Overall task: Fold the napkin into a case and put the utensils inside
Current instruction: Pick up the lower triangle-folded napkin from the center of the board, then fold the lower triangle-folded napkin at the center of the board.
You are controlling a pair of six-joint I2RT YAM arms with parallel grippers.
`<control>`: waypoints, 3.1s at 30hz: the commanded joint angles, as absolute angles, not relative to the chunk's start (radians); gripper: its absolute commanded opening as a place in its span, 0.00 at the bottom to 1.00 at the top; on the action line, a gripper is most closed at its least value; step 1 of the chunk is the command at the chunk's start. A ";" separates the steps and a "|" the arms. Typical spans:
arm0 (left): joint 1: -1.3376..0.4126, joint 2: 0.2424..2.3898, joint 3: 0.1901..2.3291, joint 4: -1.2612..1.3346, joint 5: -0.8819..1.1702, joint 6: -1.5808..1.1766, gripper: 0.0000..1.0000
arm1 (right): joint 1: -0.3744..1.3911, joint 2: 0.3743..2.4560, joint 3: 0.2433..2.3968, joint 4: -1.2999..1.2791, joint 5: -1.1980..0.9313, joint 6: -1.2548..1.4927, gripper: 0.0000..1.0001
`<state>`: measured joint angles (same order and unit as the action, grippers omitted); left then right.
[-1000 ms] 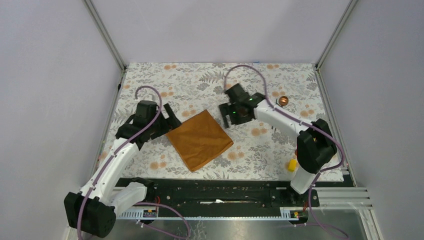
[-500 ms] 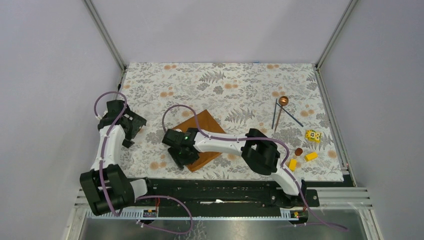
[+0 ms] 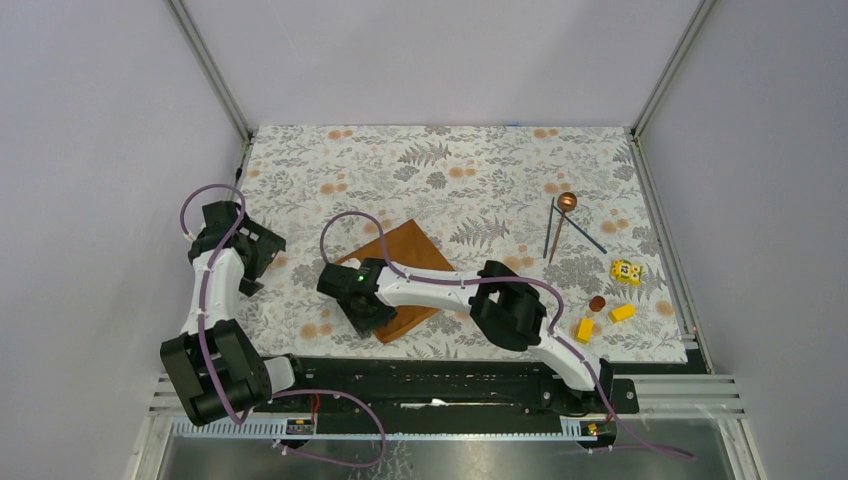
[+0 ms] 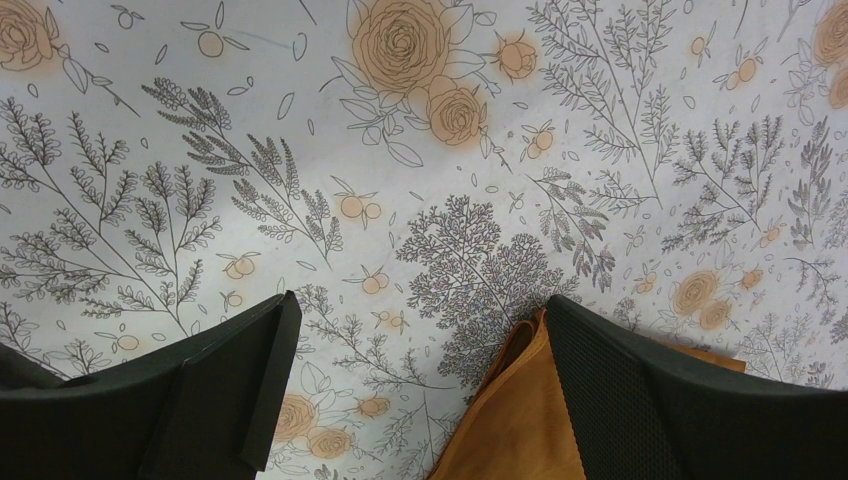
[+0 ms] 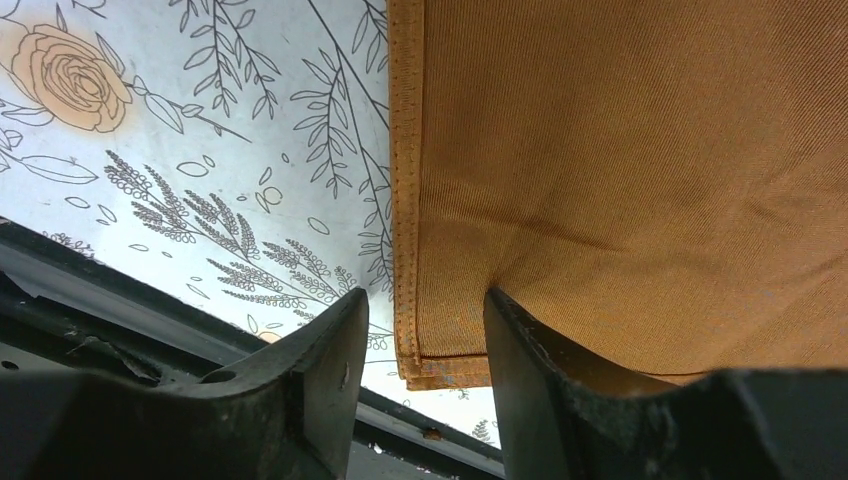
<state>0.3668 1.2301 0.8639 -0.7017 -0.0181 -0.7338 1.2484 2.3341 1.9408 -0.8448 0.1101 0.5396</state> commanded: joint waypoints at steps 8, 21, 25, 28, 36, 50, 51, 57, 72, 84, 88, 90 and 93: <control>0.371 1.178 0.842 -0.621 0.099 -0.679 0.99 | 1.261 2.418 1.850 -0.831 0.297 0.526 0.21; 0.370 1.179 0.705 -0.454 0.462 -0.651 0.99 | 1.149 2.052 1.553 -0.407 -0.012 0.478 0.00; 0.366 1.205 0.634 -0.379 0.564 -0.659 0.99 | 1.041 1.928 1.336 -0.124 -0.295 0.544 0.00; 0.362 1.224 0.596 -0.322 0.637 -0.682 0.99 | 0.977 1.889 1.250 0.003 -0.446 0.615 0.00; 0.289 1.224 0.529 -0.214 0.686 -0.748 0.99 | 0.836 1.831 1.040 0.345 -0.633 0.842 0.00; 0.215 1.326 0.502 -0.014 0.697 -0.854 0.99 | 0.695 1.803 0.869 0.611 -0.744 0.997 0.00; 0.211 1.337 0.506 -0.005 0.694 -0.857 0.98 | 0.691 1.803 0.867 0.612 -0.746 0.995 0.00; 0.183 1.374 0.529 -0.003 0.667 -0.866 0.81 | 0.682 1.801 0.861 0.614 -0.756 0.981 0.00; 0.143 1.454 0.606 -0.003 0.553 -0.836 0.56 | 0.657 1.789 0.837 0.642 -0.784 0.984 0.00; 0.091 1.446 0.621 0.056 0.580 -0.902 0.28 | 0.650 1.793 0.817 0.669 -0.789 1.000 0.00; 0.068 1.444 0.656 0.027 0.576 -0.924 0.19 | 0.631 1.792 0.800 0.653 -0.795 1.008 0.00; 0.051 1.455 0.682 0.022 0.576 -0.937 0.14 | 0.615 1.800 0.793 0.623 -0.809 1.013 0.00; 0.011 1.481 0.741 -0.023 0.533 -0.944 0.11 | 0.586 1.828 0.797 0.558 -0.868 0.988 0.00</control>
<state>0.0505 1.4727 0.6476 -0.0147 0.5732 -0.9249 0.6250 1.8408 0.8001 0.5968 -0.7895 1.0008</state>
